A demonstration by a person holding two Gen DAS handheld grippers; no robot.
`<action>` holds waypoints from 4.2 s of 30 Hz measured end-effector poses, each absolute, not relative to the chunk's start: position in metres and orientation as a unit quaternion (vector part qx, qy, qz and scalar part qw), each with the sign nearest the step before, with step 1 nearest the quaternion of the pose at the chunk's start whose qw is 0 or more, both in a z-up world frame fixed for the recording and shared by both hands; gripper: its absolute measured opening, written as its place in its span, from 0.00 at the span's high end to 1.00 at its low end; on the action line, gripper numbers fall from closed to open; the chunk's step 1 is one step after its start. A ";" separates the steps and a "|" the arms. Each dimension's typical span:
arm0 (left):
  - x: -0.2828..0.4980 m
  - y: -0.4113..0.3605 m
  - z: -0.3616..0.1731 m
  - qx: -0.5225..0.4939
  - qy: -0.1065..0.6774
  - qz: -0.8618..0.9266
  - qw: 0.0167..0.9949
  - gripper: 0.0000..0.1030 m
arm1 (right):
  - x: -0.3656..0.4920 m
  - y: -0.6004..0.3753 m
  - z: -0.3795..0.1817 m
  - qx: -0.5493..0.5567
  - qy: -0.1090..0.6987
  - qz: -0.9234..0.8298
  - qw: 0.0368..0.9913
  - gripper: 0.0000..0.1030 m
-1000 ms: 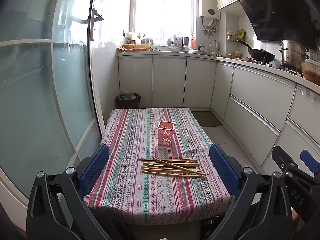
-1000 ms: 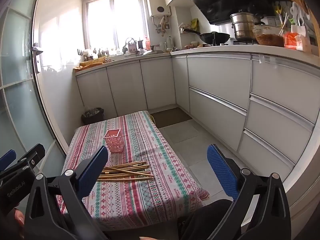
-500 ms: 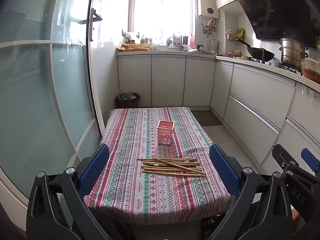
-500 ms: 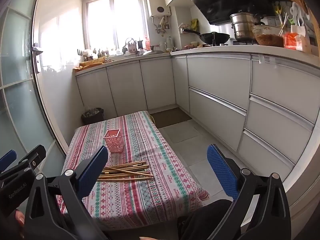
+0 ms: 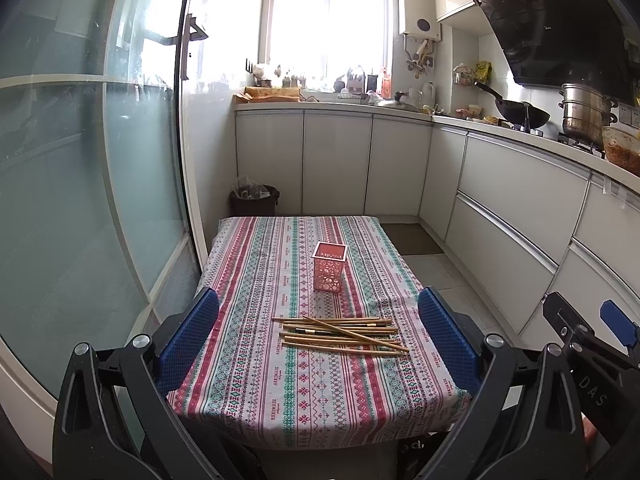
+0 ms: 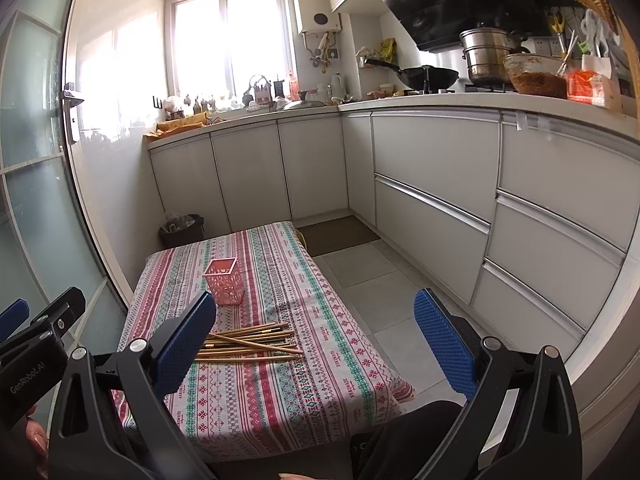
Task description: Organize utensils
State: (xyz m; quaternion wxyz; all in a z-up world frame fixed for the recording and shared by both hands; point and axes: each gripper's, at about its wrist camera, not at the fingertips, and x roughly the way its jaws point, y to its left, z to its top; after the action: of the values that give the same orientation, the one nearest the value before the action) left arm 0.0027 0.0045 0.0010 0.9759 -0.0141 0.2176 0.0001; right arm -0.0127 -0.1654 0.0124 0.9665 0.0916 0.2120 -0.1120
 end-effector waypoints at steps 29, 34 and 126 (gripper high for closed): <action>0.004 0.006 0.000 -0.016 0.220 0.001 0.975 0.07 | -0.011 -0.166 0.014 0.091 0.214 -0.109 0.966 0.06; 0.004 0.006 0.000 -0.016 0.220 0.002 0.975 0.07 | -0.011 -0.166 0.014 0.092 0.214 -0.109 0.966 0.06; 0.232 -0.047 -0.149 0.234 0.458 -0.192 0.836 0.07 | 0.106 -0.241 -0.120 0.354 0.410 -0.010 0.840 0.06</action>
State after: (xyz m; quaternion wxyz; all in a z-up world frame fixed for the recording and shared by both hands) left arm 0.2319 -0.0466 -0.1494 0.8361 0.2336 0.4577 -0.1921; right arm 0.1064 -0.2405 -0.1198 0.8405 0.3540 0.4101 -0.0102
